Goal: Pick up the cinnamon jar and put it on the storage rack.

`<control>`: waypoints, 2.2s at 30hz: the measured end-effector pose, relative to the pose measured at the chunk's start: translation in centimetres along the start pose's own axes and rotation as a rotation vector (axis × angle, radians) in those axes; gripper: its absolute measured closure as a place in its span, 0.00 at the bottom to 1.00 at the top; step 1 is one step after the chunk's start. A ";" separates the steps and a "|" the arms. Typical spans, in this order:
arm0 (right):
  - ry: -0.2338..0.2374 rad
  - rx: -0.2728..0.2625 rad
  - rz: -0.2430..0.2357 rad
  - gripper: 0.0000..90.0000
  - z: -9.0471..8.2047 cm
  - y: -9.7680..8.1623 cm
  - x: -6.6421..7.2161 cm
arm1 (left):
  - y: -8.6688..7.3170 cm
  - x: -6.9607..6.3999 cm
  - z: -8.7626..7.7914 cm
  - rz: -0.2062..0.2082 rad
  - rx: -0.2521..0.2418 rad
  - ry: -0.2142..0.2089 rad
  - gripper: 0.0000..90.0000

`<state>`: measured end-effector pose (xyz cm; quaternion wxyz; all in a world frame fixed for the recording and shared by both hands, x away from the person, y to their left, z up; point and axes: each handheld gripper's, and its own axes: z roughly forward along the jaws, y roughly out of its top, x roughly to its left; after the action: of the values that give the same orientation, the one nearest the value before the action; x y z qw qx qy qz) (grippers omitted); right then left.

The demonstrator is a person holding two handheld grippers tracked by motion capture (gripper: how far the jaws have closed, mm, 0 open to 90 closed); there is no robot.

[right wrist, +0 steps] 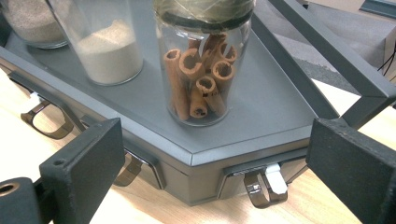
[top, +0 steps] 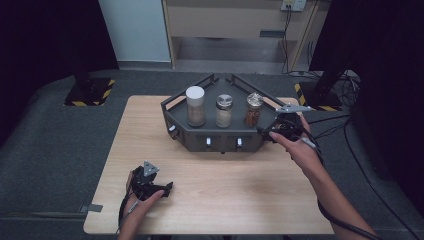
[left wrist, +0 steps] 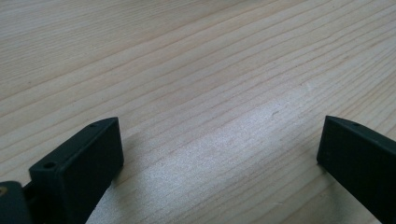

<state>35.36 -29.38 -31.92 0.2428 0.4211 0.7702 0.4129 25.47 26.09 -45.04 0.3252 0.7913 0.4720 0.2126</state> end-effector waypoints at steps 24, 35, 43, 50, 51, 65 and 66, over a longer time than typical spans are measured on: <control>0.014 -0.009 0.013 0.05 -0.9 -1.8 0.0 | 0.0 0.0 0.0 0.000 0.000 0.000 0.00; 0.016 -0.024 0.016 0.05 -1.7 -3.0 0.1 | 0.0 0.0 0.0 0.000 0.000 0.000 0.00; 0.023 -0.023 0.013 0.05 -2.0 -3.9 0.5 | 0.0 0.0 0.0 0.000 0.000 0.000 0.00; 0.025 -0.022 0.014 0.05 -2.3 -4.4 0.6 | 0.0 0.0 0.0 0.000 0.000 0.000 0.00; 0.025 -0.022 0.013 0.05 -2.3 -4.4 0.6 | 0.0 0.0 0.0 0.000 0.000 0.000 0.00; 0.031 -0.017 0.007 0.05 -2.7 -5.3 1.4 | 0.0 0.0 0.0 0.000 0.000 0.000 0.00; 0.029 -0.018 0.005 0.05 -2.7 -5.4 1.4 | 0.0 0.0 0.0 0.000 0.000 0.000 0.00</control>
<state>30.23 -30.95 -35.09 0.2344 0.4150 0.7689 0.4263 25.47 26.09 -45.05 0.3253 0.7913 0.4720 0.2127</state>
